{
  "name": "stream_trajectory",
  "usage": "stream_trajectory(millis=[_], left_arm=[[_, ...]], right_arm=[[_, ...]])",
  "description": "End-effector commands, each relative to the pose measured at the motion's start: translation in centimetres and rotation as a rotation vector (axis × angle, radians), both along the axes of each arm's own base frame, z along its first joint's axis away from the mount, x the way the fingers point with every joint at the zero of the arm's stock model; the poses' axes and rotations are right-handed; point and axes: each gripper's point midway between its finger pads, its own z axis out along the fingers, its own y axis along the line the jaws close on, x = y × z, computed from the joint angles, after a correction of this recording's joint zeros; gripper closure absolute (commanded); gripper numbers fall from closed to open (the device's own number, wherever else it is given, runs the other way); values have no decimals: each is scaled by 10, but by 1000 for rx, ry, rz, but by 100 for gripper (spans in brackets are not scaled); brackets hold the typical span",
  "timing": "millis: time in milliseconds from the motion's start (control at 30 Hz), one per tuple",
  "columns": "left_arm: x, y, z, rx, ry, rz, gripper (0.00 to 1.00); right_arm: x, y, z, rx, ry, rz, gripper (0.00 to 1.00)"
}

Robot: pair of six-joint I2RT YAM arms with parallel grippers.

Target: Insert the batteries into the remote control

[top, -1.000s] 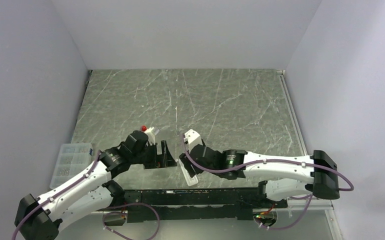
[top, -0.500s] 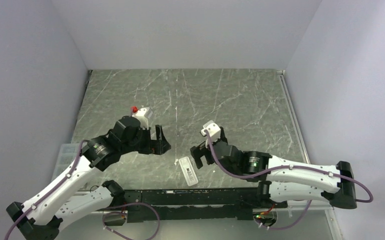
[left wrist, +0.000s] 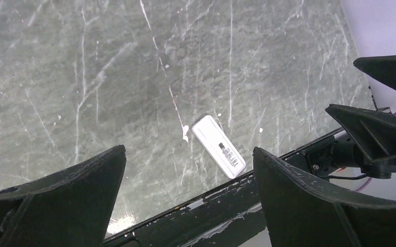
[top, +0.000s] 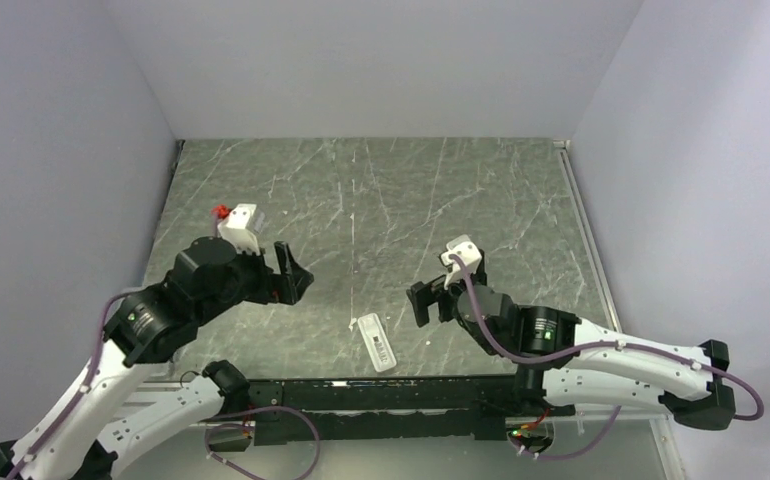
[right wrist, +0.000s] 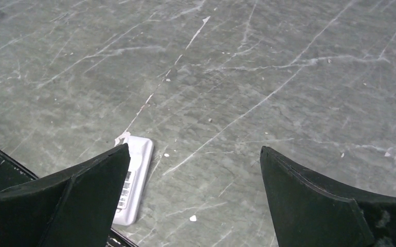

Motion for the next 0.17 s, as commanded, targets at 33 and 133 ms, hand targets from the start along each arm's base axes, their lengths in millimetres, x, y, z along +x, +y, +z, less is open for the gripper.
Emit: stream_trajectory(millis=[33, 133], left_arm=[[-5, 9, 24, -18, -88, -14, 1], [-5, 10, 16, -10, -43, 9, 1]], right_arm=[[-1, -11, 8, 33, -8, -21, 0], [-1, -10, 11, 52, -11, -16, 0]])
